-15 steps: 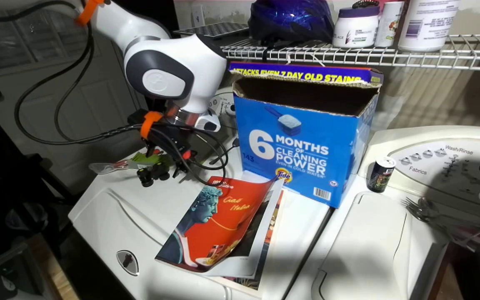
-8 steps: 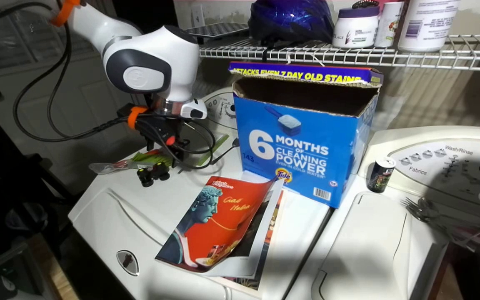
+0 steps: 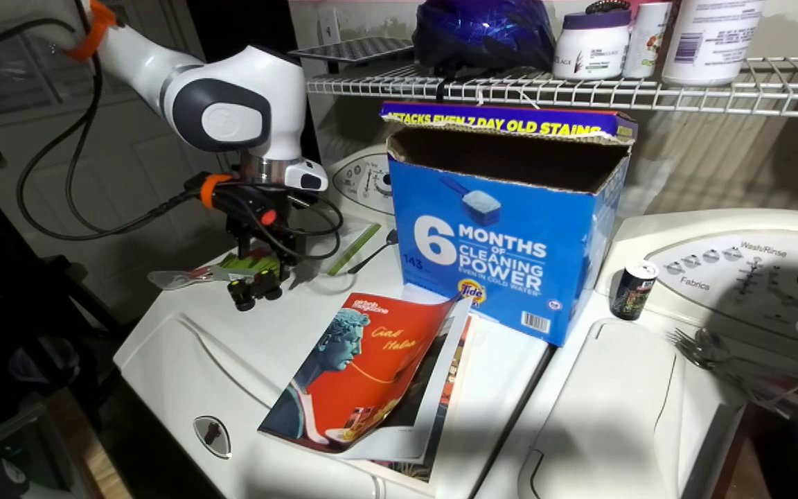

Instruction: Place the car upright.

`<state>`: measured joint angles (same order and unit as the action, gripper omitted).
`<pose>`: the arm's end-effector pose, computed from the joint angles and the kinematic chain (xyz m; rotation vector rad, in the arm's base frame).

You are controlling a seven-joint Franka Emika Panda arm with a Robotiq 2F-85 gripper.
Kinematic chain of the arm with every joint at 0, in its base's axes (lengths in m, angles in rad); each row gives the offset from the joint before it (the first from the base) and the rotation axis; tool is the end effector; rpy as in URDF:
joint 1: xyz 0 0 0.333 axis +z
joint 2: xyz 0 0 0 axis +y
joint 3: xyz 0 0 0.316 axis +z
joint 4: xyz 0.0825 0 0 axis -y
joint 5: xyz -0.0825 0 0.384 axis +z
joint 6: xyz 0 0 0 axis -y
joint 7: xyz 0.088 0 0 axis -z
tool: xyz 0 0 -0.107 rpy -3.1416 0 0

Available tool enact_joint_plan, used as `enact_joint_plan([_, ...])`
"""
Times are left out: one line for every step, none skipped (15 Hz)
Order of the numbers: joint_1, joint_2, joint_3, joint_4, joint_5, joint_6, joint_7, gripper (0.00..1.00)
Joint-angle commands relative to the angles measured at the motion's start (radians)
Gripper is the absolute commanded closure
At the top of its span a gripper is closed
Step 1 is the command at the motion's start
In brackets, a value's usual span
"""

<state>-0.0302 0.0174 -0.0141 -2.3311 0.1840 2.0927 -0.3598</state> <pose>0.4781 -0.0122 0.3117 -2.9142 -0.2969 0.3250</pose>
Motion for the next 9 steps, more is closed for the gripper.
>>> enact_joint_plan([0.024,0.023,0.018,0.014,-0.109,0.020,0.056,0.00])
enact_joint_plan([0.028,0.026,0.022,0.015,-0.121,0.024,0.055,0.00])
enact_joint_plan([0.030,0.031,0.026,0.016,-0.128,0.028,0.051,0.00])
enact_joint_plan([0.034,0.035,0.029,0.016,-0.132,0.035,0.048,0.00])
enact_joint_plan([0.037,0.039,0.033,0.017,-0.137,0.040,0.045,0.01])
enact_joint_plan([0.038,0.044,0.036,0.019,-0.143,0.043,0.045,0.20])
enact_joint_plan([0.039,0.049,0.037,0.019,-0.150,0.044,0.048,0.27])
enact_joint_plan([0.040,0.053,0.038,0.020,-0.155,0.044,0.049,0.35])
enact_joint_plan([0.041,0.057,0.039,0.022,-0.162,0.042,0.050,0.42])
